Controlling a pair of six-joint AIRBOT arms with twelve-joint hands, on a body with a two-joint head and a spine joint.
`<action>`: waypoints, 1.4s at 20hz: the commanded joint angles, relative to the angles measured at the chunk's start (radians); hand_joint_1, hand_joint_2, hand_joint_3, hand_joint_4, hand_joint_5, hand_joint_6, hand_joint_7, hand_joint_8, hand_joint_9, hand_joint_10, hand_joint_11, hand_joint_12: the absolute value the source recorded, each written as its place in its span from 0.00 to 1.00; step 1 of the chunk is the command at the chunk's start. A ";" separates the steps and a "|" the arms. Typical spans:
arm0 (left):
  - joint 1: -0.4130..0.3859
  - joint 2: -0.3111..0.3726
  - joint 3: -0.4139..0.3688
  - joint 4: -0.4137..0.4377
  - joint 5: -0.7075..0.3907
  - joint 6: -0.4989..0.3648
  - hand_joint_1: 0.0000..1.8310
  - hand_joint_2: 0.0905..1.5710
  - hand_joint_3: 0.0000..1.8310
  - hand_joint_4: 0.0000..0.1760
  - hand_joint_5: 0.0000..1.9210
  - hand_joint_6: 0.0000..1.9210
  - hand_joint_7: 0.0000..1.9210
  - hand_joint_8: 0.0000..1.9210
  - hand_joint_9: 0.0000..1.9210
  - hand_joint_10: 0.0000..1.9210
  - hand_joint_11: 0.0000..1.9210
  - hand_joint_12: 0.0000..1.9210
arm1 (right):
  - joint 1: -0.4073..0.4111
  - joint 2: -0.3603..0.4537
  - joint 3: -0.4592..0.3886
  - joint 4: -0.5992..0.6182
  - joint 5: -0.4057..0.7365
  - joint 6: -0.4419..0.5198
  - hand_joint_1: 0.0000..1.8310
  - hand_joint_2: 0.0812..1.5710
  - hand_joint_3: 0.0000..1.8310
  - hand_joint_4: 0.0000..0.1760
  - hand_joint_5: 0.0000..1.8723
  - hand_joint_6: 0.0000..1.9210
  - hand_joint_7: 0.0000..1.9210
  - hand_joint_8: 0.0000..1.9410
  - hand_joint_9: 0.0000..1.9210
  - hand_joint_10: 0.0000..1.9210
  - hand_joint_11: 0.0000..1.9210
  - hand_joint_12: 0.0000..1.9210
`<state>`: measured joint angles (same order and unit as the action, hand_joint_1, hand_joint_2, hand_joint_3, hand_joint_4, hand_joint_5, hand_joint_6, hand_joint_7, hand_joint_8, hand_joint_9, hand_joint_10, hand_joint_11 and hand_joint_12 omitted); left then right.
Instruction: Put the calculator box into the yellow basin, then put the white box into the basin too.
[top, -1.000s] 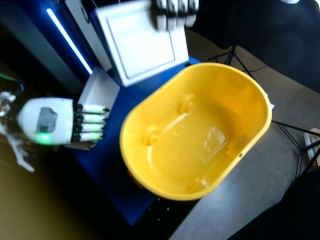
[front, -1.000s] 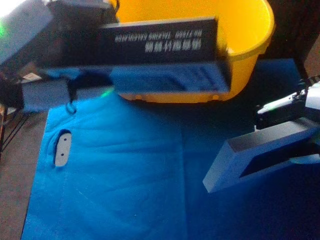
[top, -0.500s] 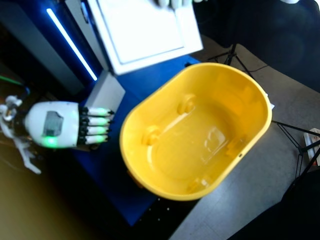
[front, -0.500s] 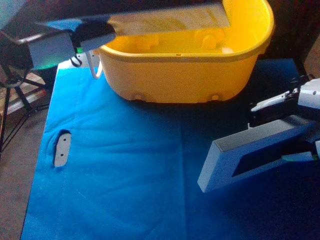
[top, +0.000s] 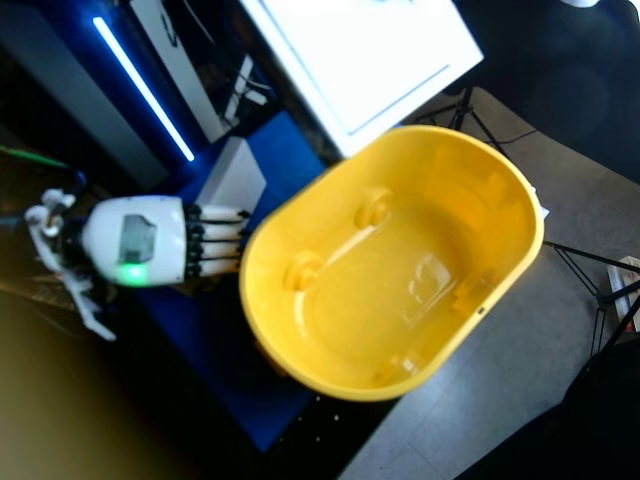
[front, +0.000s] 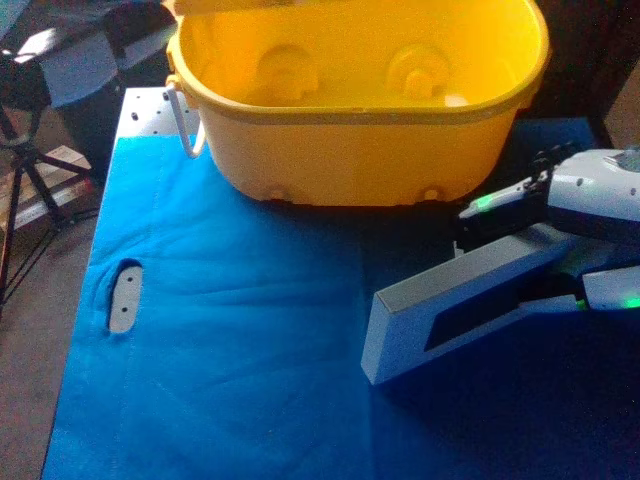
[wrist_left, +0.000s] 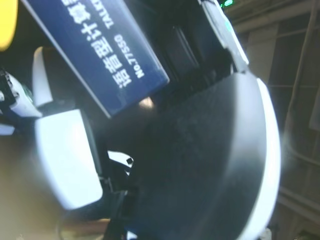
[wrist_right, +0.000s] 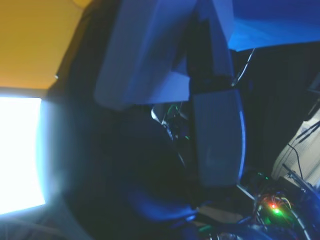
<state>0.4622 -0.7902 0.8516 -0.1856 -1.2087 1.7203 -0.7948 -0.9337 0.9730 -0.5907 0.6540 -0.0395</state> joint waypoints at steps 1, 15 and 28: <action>-0.040 -0.065 0.077 -0.029 -0.004 -0.079 0.80 0.68 0.00 0.00 0.49 0.46 0.51 0.49 0.53 0.56 0.43 0.79 | 0.014 0.004 0.001 0.036 0.092 0.006 0.81 0.75 0.00 0.00 0.34 0.68 0.37 0.60 0.43 0.70 0.36 0.92; -0.313 -0.446 0.467 -0.003 0.548 -0.295 0.75 0.72 0.00 0.00 0.41 0.64 0.46 0.55 0.47 0.66 0.40 0.70 | -0.080 0.061 -0.001 0.125 0.234 -0.033 0.81 0.75 0.00 0.00 0.36 0.70 0.38 0.55 0.45 0.65 0.35 0.92; -0.341 -0.512 0.590 -0.093 0.703 -0.296 0.41 0.59 0.00 0.05 0.25 0.15 0.21 0.07 0.10 0.28 0.00 0.77 | -0.046 0.062 -0.002 0.100 0.239 -0.033 0.81 0.74 0.00 0.00 0.37 0.70 0.40 0.54 0.44 0.64 0.35 0.90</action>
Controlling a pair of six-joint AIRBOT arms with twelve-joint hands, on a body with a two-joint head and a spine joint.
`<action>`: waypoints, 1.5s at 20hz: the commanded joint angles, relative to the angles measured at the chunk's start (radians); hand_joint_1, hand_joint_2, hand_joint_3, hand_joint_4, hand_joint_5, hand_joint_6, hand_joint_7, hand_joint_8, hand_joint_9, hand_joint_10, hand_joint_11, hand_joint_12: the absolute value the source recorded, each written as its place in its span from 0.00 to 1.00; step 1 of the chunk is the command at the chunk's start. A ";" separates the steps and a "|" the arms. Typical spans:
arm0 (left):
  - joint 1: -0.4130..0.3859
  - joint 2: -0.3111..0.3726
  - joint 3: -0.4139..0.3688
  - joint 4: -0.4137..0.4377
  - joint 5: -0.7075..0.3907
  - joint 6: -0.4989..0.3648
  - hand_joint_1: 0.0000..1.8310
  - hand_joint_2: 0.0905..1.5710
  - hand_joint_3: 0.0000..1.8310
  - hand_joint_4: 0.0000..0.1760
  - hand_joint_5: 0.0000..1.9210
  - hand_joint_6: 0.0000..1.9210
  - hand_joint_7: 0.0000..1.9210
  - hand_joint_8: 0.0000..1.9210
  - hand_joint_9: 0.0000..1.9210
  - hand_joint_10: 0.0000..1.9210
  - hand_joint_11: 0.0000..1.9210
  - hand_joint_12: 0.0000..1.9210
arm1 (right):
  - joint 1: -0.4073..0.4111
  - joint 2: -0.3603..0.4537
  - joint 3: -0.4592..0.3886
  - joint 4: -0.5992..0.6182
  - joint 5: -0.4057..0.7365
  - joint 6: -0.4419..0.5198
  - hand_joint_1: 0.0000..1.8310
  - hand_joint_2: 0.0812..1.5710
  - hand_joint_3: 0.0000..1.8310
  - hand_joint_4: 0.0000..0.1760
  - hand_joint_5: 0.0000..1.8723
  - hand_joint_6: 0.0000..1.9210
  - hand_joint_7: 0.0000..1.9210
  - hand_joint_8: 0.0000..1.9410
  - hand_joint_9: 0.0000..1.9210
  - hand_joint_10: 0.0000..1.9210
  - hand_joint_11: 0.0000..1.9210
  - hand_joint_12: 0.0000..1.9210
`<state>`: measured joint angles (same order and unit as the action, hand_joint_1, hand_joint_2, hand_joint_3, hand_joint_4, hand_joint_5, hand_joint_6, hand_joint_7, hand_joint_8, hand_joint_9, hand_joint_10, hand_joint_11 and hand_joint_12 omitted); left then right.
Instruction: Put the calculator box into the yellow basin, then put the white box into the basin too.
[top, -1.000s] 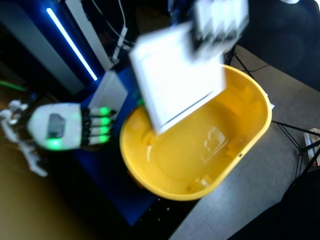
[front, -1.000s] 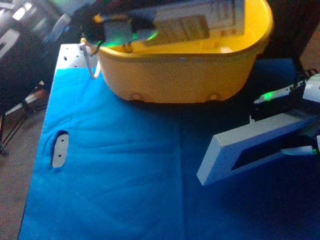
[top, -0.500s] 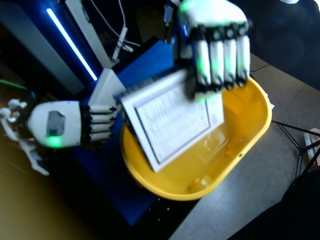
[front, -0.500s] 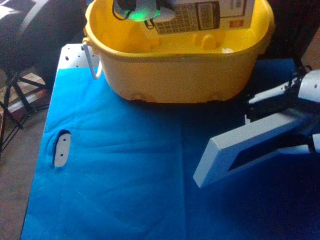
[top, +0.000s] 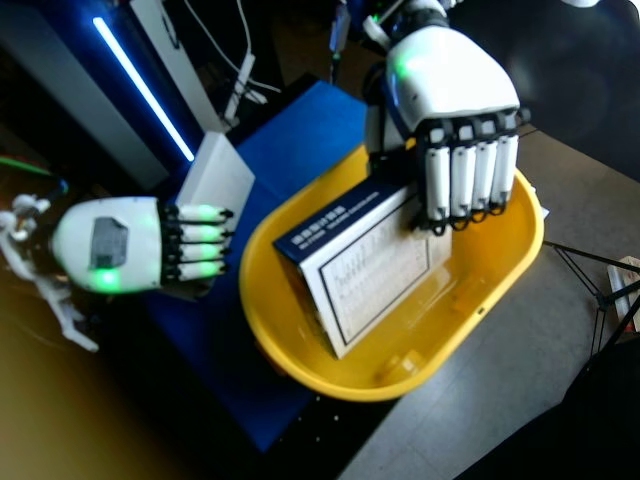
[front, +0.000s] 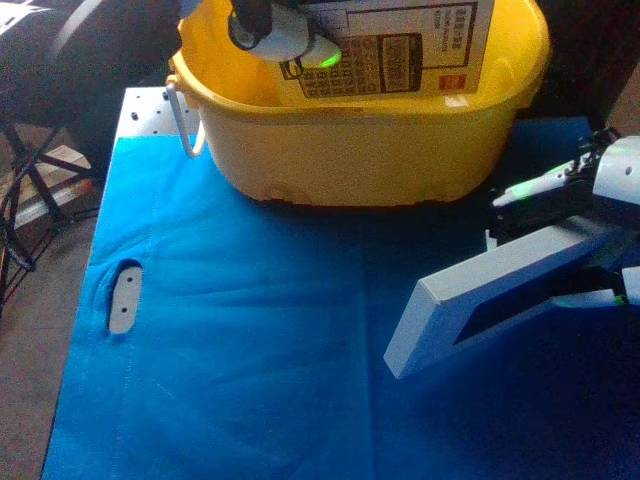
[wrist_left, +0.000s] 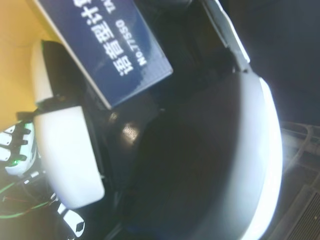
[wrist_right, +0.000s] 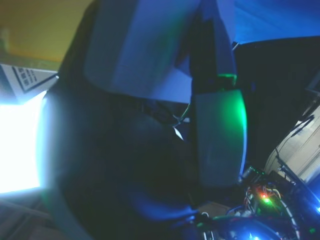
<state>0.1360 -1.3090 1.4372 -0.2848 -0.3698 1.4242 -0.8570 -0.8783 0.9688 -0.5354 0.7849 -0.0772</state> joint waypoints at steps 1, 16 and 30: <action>-0.015 0.012 0.002 0.006 -0.136 0.000 0.36 0.57 0.00 0.34 0.20 0.02 0.16 0.00 0.10 0.06 0.00 0.47 | 0.016 0.008 0.002 0.045 0.109 0.005 0.81 0.75 0.00 0.00 0.36 0.70 0.39 0.56 0.44 0.65 0.35 0.91; 0.007 0.128 0.018 -0.133 -0.143 -0.003 0.34 0.57 0.00 0.73 0.12 0.00 0.02 0.00 0.00 0.00 0.00 0.22 | 0.160 0.131 -0.094 0.012 0.187 -0.053 0.75 0.73 0.00 0.00 0.43 0.62 0.44 0.60 0.45 0.72 0.43 0.84; 0.100 0.122 0.108 -0.274 -0.125 -0.003 0.36 0.54 0.00 0.29 0.17 0.01 0.08 0.00 0.06 0.00 0.00 0.45 | 0.448 0.121 0.021 -0.026 0.188 -0.213 0.74 0.74 0.00 0.00 0.42 0.54 0.42 0.70 0.43 0.77 0.43 0.86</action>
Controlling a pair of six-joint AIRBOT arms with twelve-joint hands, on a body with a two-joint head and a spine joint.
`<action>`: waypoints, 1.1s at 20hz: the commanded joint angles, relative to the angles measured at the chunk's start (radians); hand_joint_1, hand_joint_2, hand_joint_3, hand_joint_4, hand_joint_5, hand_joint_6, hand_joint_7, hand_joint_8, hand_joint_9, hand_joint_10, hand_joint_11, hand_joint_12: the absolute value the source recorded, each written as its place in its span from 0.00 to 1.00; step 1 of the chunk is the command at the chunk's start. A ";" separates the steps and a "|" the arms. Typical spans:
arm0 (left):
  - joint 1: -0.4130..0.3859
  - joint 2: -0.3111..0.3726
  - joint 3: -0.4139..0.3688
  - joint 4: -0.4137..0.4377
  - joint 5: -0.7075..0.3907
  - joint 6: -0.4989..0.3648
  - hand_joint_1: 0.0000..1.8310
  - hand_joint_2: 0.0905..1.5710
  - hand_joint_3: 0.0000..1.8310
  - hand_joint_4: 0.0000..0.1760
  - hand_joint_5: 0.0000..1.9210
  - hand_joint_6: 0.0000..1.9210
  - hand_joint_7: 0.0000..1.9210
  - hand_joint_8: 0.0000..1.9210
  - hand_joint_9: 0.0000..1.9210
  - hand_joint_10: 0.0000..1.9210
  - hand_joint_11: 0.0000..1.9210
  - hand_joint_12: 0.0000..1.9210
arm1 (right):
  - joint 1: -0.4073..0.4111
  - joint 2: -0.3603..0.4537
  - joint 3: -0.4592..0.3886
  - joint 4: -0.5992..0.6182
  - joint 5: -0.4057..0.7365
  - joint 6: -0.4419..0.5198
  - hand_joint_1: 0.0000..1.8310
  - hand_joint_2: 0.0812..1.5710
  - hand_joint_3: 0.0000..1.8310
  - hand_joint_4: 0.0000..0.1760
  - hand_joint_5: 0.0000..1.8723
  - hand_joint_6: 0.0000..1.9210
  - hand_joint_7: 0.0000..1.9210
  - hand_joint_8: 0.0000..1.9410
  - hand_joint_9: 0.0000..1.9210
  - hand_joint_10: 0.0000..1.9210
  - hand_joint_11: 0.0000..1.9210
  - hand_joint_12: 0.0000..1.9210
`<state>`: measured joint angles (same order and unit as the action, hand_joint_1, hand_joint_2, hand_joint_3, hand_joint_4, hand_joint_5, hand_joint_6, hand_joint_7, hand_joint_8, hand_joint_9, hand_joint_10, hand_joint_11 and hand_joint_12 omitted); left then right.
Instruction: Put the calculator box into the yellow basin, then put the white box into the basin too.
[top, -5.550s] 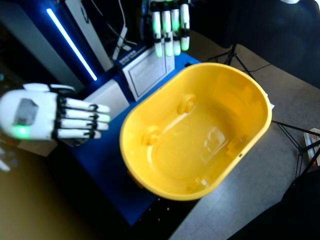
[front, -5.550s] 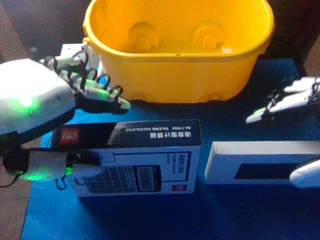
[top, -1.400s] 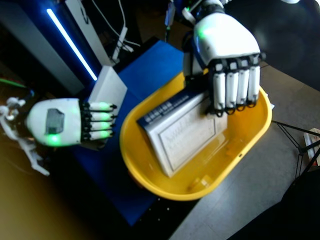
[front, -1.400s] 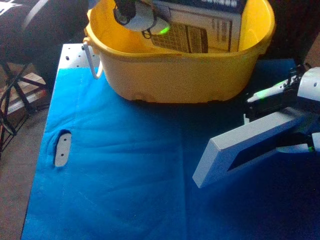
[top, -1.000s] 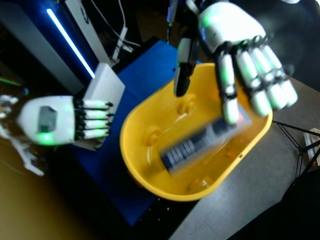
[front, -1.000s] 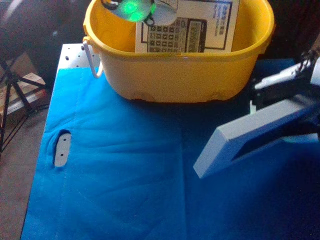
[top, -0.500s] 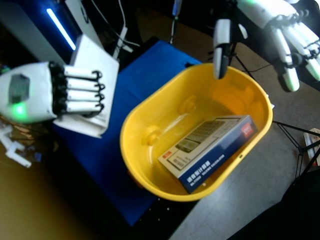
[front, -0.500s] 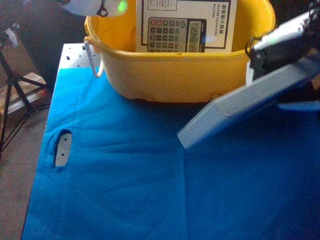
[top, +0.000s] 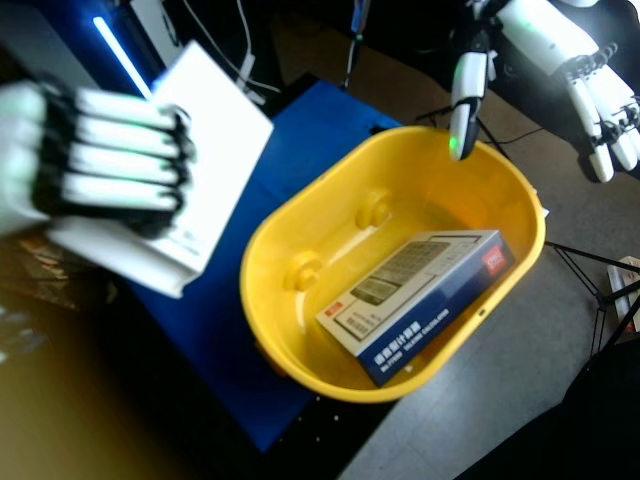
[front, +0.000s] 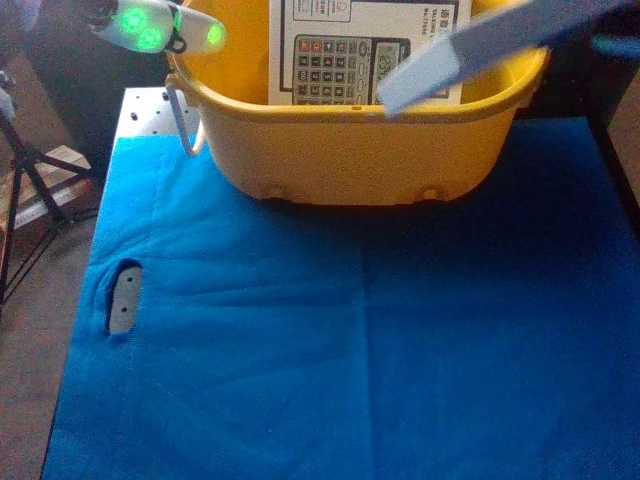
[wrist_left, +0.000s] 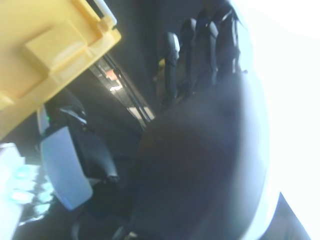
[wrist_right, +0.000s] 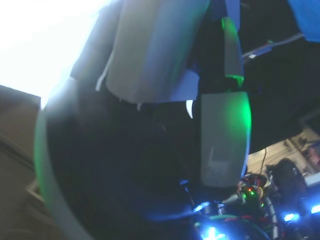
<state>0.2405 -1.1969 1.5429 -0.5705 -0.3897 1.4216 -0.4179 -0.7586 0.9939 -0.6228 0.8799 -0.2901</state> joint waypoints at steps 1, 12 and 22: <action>-0.003 0.001 0.010 0.009 -0.103 0.000 0.36 0.54 0.00 0.25 0.16 0.00 0.08 0.00 0.06 0.00 0.00 0.45 | 0.023 -0.010 0.016 0.063 0.093 -0.010 0.75 0.73 0.00 0.00 0.44 0.55 0.43 0.66 0.45 0.74 0.43 0.86; -0.020 -0.036 0.019 0.020 -0.108 0.000 0.36 0.57 0.00 0.15 0.17 0.00 0.08 0.00 0.06 0.00 0.00 0.39 | 0.241 -0.195 0.238 0.001 -0.024 -0.029 0.75 0.73 0.00 0.00 0.44 0.55 0.43 0.65 0.45 0.74 0.43 0.86; -0.072 -0.032 -0.004 0.058 -0.102 0.000 0.34 0.60 0.00 0.06 0.14 0.00 0.05 0.00 0.02 0.01 0.00 0.05 | 0.258 -0.397 0.386 0.012 -0.103 -0.029 0.80 0.69 0.00 0.00 0.47 0.51 0.52 0.47 0.50 0.60 0.39 0.83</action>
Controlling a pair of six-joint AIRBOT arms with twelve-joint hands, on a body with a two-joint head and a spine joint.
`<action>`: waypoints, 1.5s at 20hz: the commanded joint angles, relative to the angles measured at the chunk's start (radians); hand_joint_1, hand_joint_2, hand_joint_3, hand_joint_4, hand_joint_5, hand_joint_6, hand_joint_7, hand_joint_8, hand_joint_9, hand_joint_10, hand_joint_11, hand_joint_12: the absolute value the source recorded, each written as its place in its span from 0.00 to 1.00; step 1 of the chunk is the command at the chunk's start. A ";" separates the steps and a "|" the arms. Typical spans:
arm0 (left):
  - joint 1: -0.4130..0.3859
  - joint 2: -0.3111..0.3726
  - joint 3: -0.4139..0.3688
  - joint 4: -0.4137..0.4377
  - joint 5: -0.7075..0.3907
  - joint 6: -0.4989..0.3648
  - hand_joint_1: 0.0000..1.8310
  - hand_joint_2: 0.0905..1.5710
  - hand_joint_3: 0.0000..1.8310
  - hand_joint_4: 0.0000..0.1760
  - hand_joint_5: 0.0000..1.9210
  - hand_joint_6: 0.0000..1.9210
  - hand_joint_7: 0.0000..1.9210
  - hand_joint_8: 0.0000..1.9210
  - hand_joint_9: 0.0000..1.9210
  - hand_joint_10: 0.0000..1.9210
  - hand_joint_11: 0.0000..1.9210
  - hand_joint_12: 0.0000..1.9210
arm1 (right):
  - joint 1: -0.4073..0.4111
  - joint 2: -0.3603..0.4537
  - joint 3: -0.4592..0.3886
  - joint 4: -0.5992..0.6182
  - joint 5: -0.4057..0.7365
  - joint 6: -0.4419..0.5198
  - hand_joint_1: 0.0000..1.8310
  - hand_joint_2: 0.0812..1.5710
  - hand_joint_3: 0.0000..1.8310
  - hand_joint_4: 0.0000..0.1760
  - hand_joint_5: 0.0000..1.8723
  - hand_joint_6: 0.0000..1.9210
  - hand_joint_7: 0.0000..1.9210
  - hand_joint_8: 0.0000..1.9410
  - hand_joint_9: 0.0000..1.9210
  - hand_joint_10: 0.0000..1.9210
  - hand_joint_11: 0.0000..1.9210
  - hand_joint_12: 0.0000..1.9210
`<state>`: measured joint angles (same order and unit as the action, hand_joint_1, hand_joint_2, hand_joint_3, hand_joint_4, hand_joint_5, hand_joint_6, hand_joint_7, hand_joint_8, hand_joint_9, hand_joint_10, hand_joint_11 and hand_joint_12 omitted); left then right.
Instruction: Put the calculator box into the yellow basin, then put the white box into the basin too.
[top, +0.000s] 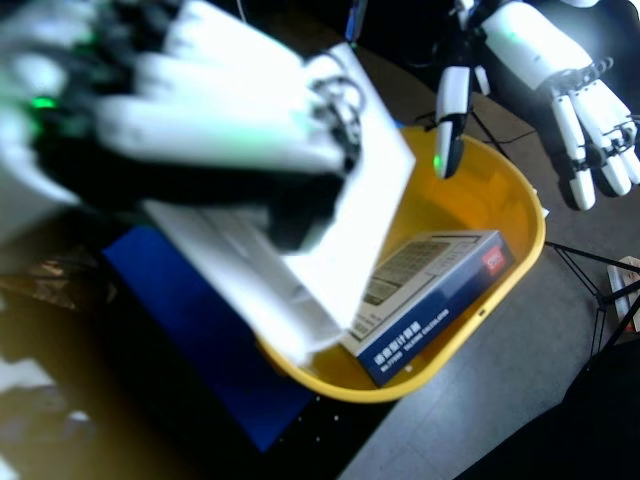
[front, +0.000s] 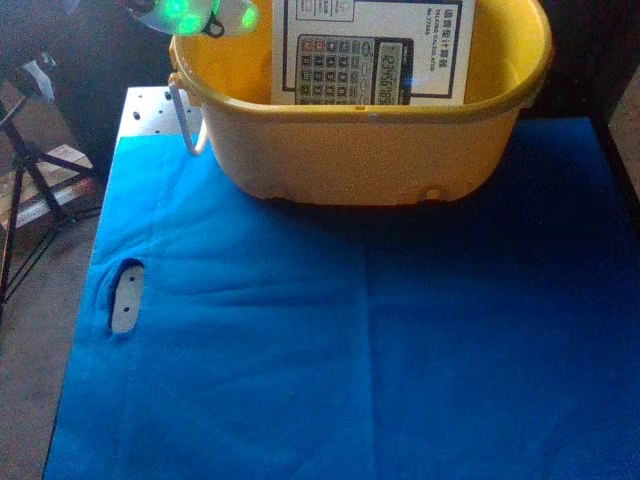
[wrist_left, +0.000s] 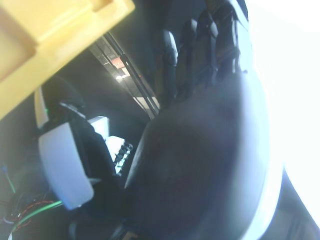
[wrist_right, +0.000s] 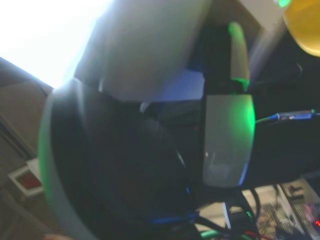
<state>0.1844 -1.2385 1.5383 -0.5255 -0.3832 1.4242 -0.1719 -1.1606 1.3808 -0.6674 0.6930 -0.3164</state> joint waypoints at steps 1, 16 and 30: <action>-0.020 0.012 -0.001 0.018 -0.107 -0.003 0.33 0.61 0.00 0.01 0.14 0.00 0.06 0.00 0.02 0.01 0.00 0.03 | 0.012 -0.011 0.012 0.056 0.080 -0.003 0.76 0.69 0.00 0.00 0.50 0.44 0.50 0.54 0.48 0.70 0.43 0.89; -0.033 0.039 -0.020 0.023 -0.117 -0.003 0.34 0.64 0.00 0.13 0.17 0.00 0.09 0.00 0.06 0.01 0.00 0.26 | 0.011 -0.014 -0.008 0.046 0.077 -0.003 0.53 0.45 0.00 0.00 0.07 0.00 0.03 0.00 0.00 0.00 0.00 0.15; -0.003 0.189 -0.206 0.243 -0.380 -0.211 0.36 0.69 0.01 0.00 0.25 0.00 0.26 0.01 0.24 0.05 0.00 0.72 | 0.009 0.169 -0.042 0.261 0.268 -0.003 0.45 0.56 0.00 0.40 0.02 0.00 0.01 0.00 0.00 0.00 0.00 0.12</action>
<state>0.1925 -1.0561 1.3094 -0.2741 -0.6155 1.2087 -0.1738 -0.9810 1.3285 -0.4595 0.8421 -0.3191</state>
